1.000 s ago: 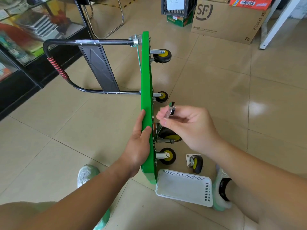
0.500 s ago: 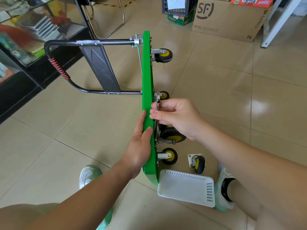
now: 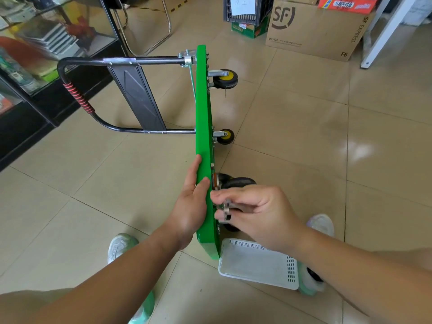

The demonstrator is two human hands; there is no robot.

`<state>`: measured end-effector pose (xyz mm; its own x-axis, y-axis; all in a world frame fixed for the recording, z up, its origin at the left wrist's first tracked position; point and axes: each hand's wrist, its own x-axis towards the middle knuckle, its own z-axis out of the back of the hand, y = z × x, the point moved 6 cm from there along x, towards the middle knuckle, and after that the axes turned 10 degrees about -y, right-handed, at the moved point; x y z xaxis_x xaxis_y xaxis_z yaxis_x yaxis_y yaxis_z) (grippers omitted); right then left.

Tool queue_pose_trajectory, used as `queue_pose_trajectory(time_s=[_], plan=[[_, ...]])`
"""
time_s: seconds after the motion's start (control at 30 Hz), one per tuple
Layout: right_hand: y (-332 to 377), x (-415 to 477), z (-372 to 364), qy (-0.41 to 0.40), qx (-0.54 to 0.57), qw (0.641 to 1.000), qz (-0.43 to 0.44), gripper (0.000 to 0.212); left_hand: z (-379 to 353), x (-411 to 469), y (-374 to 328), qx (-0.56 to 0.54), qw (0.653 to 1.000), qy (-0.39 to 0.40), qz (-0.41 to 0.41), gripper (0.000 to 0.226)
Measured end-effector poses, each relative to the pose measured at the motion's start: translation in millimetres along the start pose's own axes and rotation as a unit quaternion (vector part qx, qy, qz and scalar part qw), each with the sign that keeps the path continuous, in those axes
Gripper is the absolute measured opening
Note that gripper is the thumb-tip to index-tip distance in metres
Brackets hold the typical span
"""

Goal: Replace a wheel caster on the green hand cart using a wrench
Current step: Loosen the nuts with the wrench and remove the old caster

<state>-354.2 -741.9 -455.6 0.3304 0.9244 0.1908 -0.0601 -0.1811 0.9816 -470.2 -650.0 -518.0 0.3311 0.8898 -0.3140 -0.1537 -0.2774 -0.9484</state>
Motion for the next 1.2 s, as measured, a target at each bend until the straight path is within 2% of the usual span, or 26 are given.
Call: queue_pose_trajectory(time_s=[0.1, 0.3, 0.57, 0.73, 0.83, 1.0, 1.1, 1.2], plan=[[8.9, 14.7, 10.1, -0.036, 0.051, 0.998, -0.031, 0.028, -0.3, 0.2, -0.2, 0.001, 1.0, -0.009, 0.005, 0.05], [15.3, 63.9, 20.0, -0.059, 0.044, 0.996, -0.054, 0.031, 0.6, 1.1, -0.4, 0.008, 1.0, -0.009, -0.001, 0.052], [-7.9, 99.4, 12.4, -0.022, 0.015, 0.989, -0.143, 0.018, 0.9, 0.9, -1.4, 0.021, 1.0, 0.003, 0.01, 0.053], [-19.7, 104.2, 1.3, -0.008, 0.042, 0.979, -0.2, 0.018, 1.8, 1.8, -0.9, 0.024, 1.0, 0.003, 0.005, 0.055], [-16.7, 100.1, -2.4, -0.003, 0.042, 0.981, -0.189, 0.02, 1.6, 3.2, -0.3, 0.021, 1.0, 0.007, 0.003, 0.051], [-0.5, 72.9, -5.6, 0.025, 0.015, 0.994, -0.106, 0.028, 1.2, 2.3, -2.3, 0.016, 1.0, 0.012, 0.004, 0.05], [-0.1, 41.3, -7.2, 0.05, 0.005, 0.994, -0.098, 0.032, 1.7, -0.9, -4.6, 0.004, 1.0, 0.016, 0.009, 0.046], [1.3, 19.2, -9.5, 0.077, -0.081, 0.994, -0.021, 0.029, 1.4, -1.6, -3.2, 0.003, 1.0, 0.024, 0.011, 0.052]])
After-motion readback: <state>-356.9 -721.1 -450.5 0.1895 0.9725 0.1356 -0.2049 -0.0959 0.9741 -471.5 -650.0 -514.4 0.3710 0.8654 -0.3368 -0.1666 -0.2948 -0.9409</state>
